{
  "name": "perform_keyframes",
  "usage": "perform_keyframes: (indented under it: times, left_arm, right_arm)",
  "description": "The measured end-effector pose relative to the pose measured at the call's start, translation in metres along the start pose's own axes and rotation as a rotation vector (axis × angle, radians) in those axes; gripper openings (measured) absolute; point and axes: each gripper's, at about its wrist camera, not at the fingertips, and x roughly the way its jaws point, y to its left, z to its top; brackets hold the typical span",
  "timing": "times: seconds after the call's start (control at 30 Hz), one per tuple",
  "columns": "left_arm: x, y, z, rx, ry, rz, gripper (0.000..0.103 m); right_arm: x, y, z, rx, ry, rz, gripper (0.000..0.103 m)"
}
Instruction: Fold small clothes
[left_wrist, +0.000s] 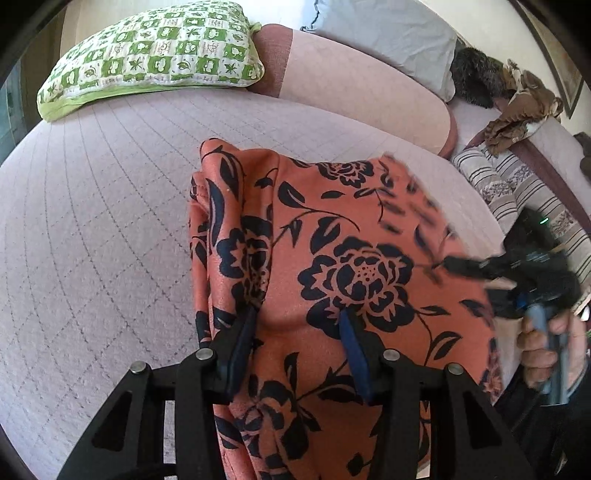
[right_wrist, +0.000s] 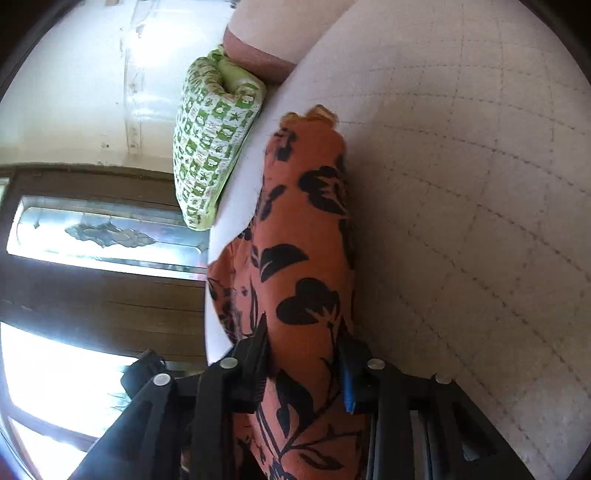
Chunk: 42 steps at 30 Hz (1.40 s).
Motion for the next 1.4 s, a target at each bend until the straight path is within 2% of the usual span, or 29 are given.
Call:
perform_keyframes:
  times: [0.07, 0.1, 0.13, 0.2, 0.23, 0.3, 0.33, 0.37, 0.47, 0.5, 0.53, 0.57, 0.6, 0.63, 0.7, 0.77, 0.8, 0.87, 0.9, 0.97, 1.0, 1.07, 1.17, 1.2, 1.23, 1.33, 1.4]
  left_arm:
    - [-0.001, 0.000, -0.001, 0.007, 0.000, 0.004, 0.049]
    - [-0.001, 0.001, -0.002, 0.008, -0.001, 0.004, 0.049]
    - [-0.001, 0.002, -0.002, 0.006, -0.002, -0.001, 0.049]
    - [-0.001, 0.004, -0.002, 0.000, -0.001, -0.012, 0.049]
    - [-0.001, 0.004, -0.002, 0.000, -0.001, -0.013, 0.049]
    - [-0.001, 0.005, -0.003, 0.006, -0.001, -0.016, 0.049]
    - [-0.001, 0.006, -0.003, 0.005, -0.001, -0.019, 0.049]
    - [-0.002, 0.007, -0.003, 0.002, -0.001, -0.022, 0.049]
    - [-0.007, 0.014, -0.003, -0.024, -0.009, -0.053, 0.049]
    - [-0.010, 0.016, -0.002, -0.034, -0.014, -0.067, 0.049]
    - [-0.014, 0.018, -0.001, -0.048, -0.021, -0.080, 0.049]
    - [-0.021, 0.022, 0.000, -0.076, -0.034, -0.102, 0.049]
    - [-0.029, 0.029, 0.003, -0.111, -0.051, -0.128, 0.050]
    - [-0.037, 0.038, 0.007, -0.155, -0.078, -0.145, 0.058]
    - [-0.041, 0.052, 0.019, -0.193, -0.105, -0.108, 0.070]
    - [-0.029, 0.068, 0.038, -0.209, -0.075, -0.094, 0.070]
    - [-0.019, 0.077, 0.048, -0.237, -0.051, -0.102, 0.069]
    - [0.003, 0.091, 0.067, -0.270, 0.015, -0.085, 0.035]
    - [0.012, 0.095, 0.072, -0.276, 0.053, -0.097, 0.010]
    - [0.037, 0.105, 0.082, -0.305, 0.151, -0.087, 0.010]
    - [0.044, 0.110, 0.084, -0.329, 0.166, -0.101, 0.011]
    - [0.046, 0.128, 0.082, -0.452, 0.171, -0.184, 0.010]
    - [0.029, 0.134, 0.070, -0.501, 0.142, -0.234, 0.026]
    - [0.018, 0.131, 0.065, -0.484, 0.137, -0.221, 0.043]
    - [0.005, 0.126, 0.056, -0.460, 0.124, -0.199, 0.053]
    - [-0.027, 0.106, 0.026, -0.379, 0.094, -0.190, 0.058]
    - [-0.053, 0.090, 0.004, -0.330, 0.059, -0.151, 0.058]
  right_arm:
    - [-0.002, 0.006, 0.001, -0.022, -0.003, -0.009, 0.032]
    - [-0.006, 0.015, 0.001, -0.046, -0.005, 0.000, 0.038]
    - [-0.008, 0.027, 0.004, -0.070, -0.003, -0.005, 0.058]
    - [-0.010, 0.038, 0.012, -0.088, -0.033, -0.015, 0.082]
    - [-0.009, 0.037, 0.021, -0.078, -0.060, -0.021, 0.082]
    - [0.003, 0.029, 0.036, -0.020, -0.056, 0.000, 0.082]
    - [0.021, 0.020, 0.047, 0.018, -0.006, 0.013, 0.060]
    - [0.035, 0.023, 0.054, 0.022, 0.033, 0.008, 0.034]
    - [0.032, 0.032, 0.049, -0.042, -0.003, -0.022, 0.032]
    - [0.032, 0.033, 0.048, -0.055, -0.016, -0.044, 0.033]
    - [0.033, 0.034, 0.045, -0.066, -0.024, -0.064, 0.041]
    - [0.027, 0.034, 0.038, -0.061, -0.029, -0.090, 0.054]
    - [0.021, 0.034, 0.036, -0.059, -0.037, -0.129, 0.082]
    - [0.012, 0.038, 0.031, -0.085, -0.073, -0.177, 0.086]
    - [-0.016, 0.047, 0.020, -0.156, -0.156, -0.272, 0.086]
    - [-0.036, 0.062, 0.002, -0.225, -0.184, -0.236, 0.086]
    - [-0.039, 0.073, -0.006, -0.265, -0.178, -0.217, 0.086]
    - [-0.037, 0.097, -0.028, -0.353, -0.141, -0.174, 0.086]
    - [-0.031, 0.106, -0.037, -0.388, -0.113, -0.148, 0.086]
    - [-0.015, 0.108, -0.055, -0.441, -0.039, -0.153, 0.085]
    - [-0.003, 0.104, -0.060, -0.452, -0.012, -0.184, 0.086]
    - [0.008, 0.096, -0.070, -0.490, 0.000, -0.215, 0.086]
    - [-0.002, 0.093, -0.073, -0.495, -0.007, -0.191, 0.086]
    - [-0.005, 0.089, -0.071, -0.476, -0.002, -0.177, 0.086]
    - [-0.009, 0.085, -0.068, -0.457, -0.001, -0.158, 0.086]
    - [-0.009, 0.085, -0.065, -0.427, -0.008, -0.126, 0.086]
    - [-0.003, 0.088, -0.067, -0.435, -0.013, -0.126, 0.086]
